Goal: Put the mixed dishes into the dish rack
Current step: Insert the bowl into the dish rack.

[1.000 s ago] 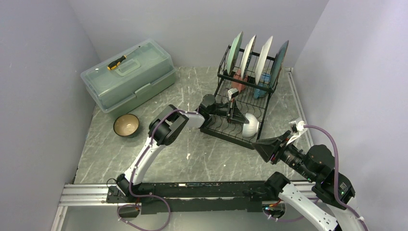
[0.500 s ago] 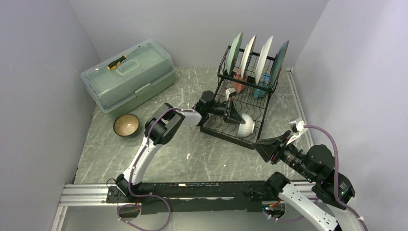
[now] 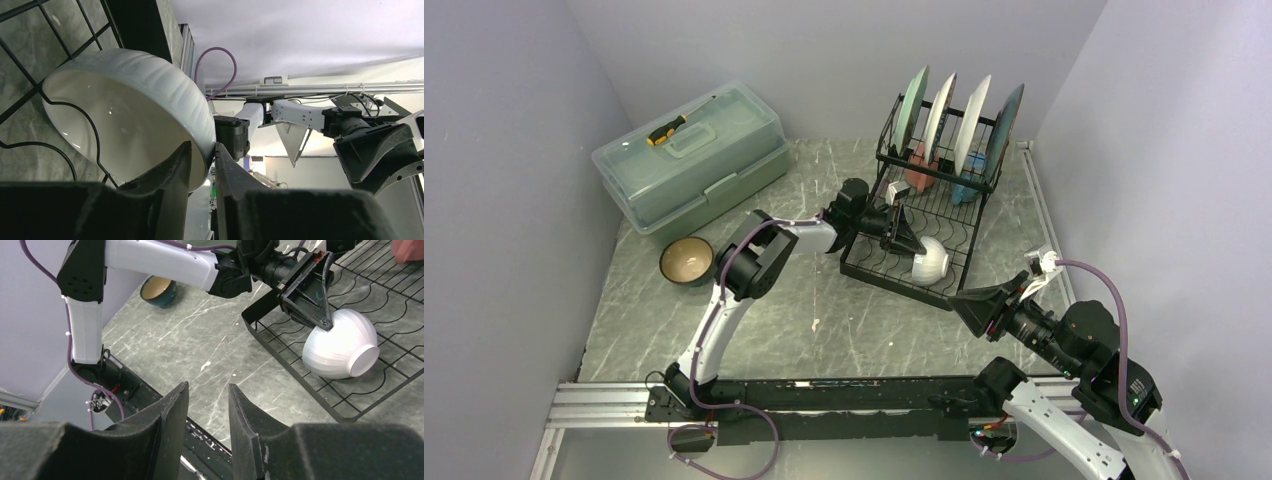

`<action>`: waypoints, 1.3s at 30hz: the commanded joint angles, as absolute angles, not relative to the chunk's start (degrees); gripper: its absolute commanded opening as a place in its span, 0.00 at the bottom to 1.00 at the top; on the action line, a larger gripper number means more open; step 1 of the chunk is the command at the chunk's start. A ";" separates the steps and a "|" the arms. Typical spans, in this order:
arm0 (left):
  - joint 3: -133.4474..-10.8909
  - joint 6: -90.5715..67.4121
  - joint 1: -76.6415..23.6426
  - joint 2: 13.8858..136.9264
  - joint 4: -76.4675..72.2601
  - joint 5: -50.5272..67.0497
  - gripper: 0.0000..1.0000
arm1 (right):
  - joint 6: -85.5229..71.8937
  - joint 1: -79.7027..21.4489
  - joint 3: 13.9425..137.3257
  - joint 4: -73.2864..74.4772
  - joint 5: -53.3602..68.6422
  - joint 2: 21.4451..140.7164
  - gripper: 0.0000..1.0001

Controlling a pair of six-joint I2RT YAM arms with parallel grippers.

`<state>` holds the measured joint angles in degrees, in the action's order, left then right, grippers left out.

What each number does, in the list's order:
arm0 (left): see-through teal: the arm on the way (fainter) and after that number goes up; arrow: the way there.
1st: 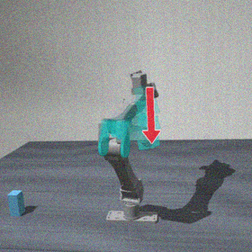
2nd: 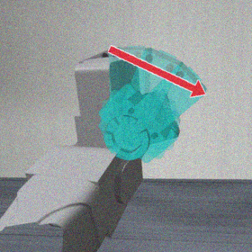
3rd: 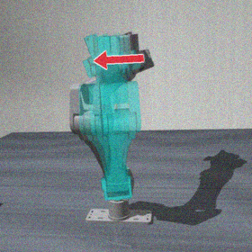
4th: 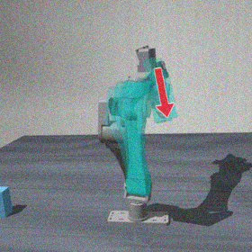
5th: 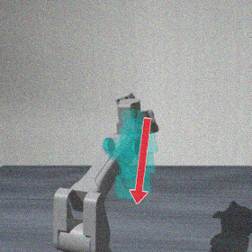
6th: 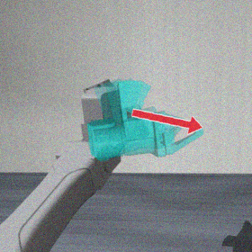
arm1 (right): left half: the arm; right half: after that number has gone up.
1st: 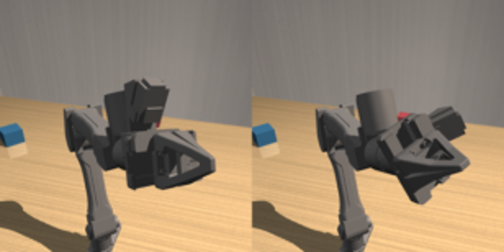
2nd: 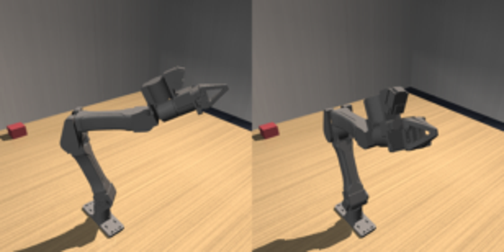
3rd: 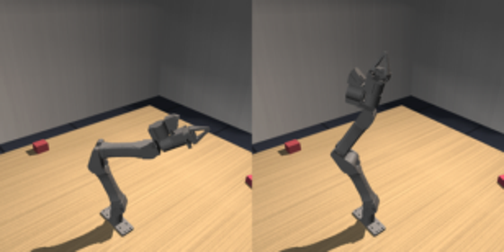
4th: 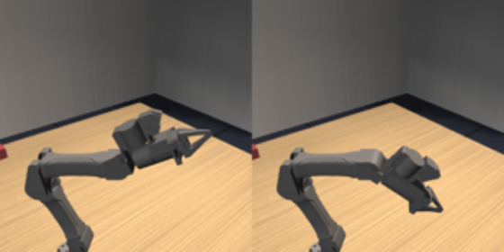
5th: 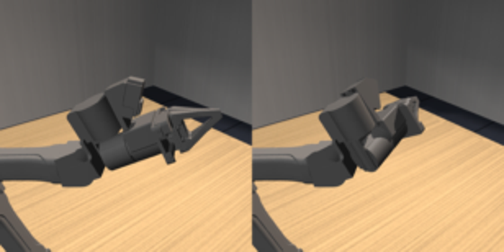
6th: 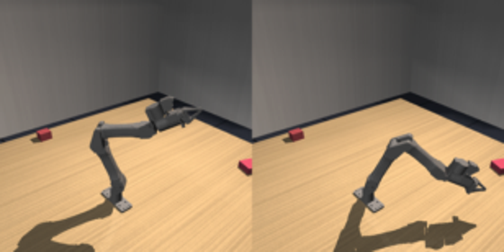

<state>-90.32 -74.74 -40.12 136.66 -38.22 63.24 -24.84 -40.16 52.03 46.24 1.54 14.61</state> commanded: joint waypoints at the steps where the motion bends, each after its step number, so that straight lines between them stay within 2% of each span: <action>1: -90.34 -68.53 -39.61 135.95 -29.52 59.37 0.28 | -24.95 -40.25 51.94 43.59 1.93 14.23 0.38; 27: -97.09 -52.62 -44.47 128.63 -6.27 54.45 0.45 | -26.60 -40.28 52.34 44.94 2.16 12.60 0.39; 30: -98.12 -50.87 -45.20 127.68 -3.38 53.59 0.49 | -26.95 -40.28 52.55 45.26 2.33 12.50 0.39; 39: -99.71 -47.99 -46.10 124.77 1.58 51.59 0.50 | -28.02 -40.25 52.73 45.95 2.70 11.31 0.39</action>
